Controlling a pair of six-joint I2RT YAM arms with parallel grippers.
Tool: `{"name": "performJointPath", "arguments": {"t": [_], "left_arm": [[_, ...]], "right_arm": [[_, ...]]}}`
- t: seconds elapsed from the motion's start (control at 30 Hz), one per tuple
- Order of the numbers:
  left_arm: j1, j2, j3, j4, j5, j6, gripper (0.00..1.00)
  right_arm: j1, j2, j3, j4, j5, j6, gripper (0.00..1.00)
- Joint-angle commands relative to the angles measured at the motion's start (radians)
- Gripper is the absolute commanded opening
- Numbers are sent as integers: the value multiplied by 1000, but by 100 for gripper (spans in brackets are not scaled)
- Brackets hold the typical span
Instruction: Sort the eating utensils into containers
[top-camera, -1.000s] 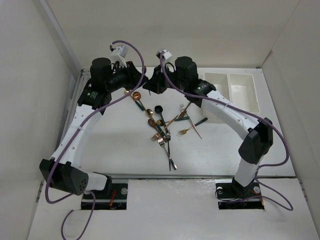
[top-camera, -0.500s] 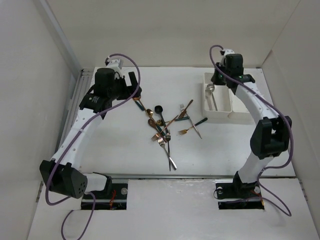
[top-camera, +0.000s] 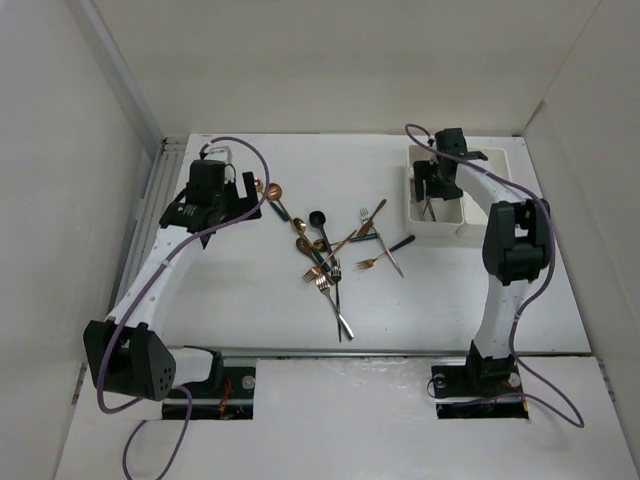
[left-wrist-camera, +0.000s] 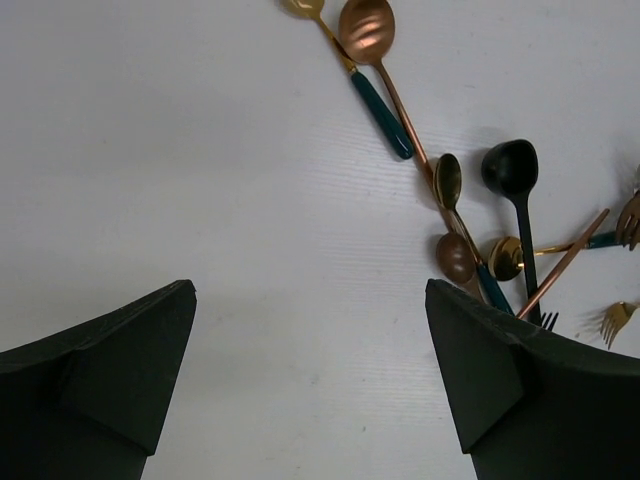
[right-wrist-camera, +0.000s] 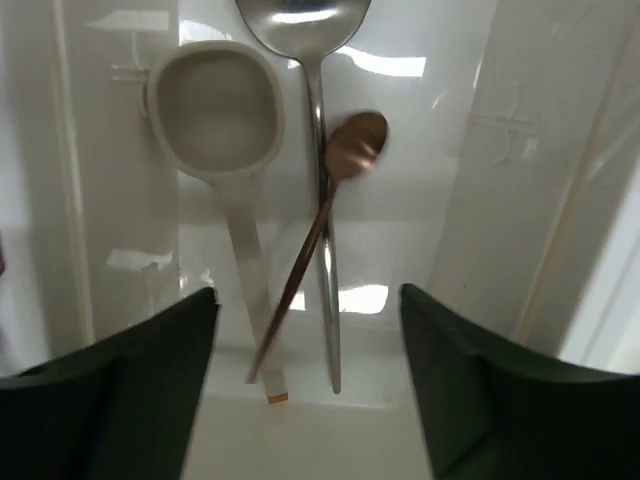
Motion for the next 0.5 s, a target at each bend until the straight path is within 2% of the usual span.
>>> {"name": "performJointPath", "arguments": {"t": [0.0,0.07,0.13,0.2,0.23,0.3,0.33,0.37,0.43,0.47], "left_arm": [[18,-54,-5,37,-26,23,99],[18,-65,-23,55,-17,23,99],[18,-65,-23,66,-16,12,99],[38,-74,-35,75,-6,12,99],[38,-74,-35,75,-6,12,99],[49,-74,-35,84,-6,12,99],[58,-74,-35,84,-6,12,99],[58,-74,-35,84,-6,12,99],[69,-74,-35,84,-6,12,99],[69,-74,-35,84,-6,12,99]], "right_arm": [[25,-146,7,61,-5,-42,87],[54,-279,-44,112,-16,-129,92],[133,-391,-120,149,-29,-229,96],[250,-413,-150,132,-45,-260,98],[296,-413,-150,64,-36,-260,98],[397,-357,-139,-32,18,-179,94],[493,-330,-139,-72,36,-133,90],[535,-289,-151,-116,37,-42,87],[645,-280,-215,-117,-27,11,84],[681,-280,-237,-85,-28,39,71]]}}
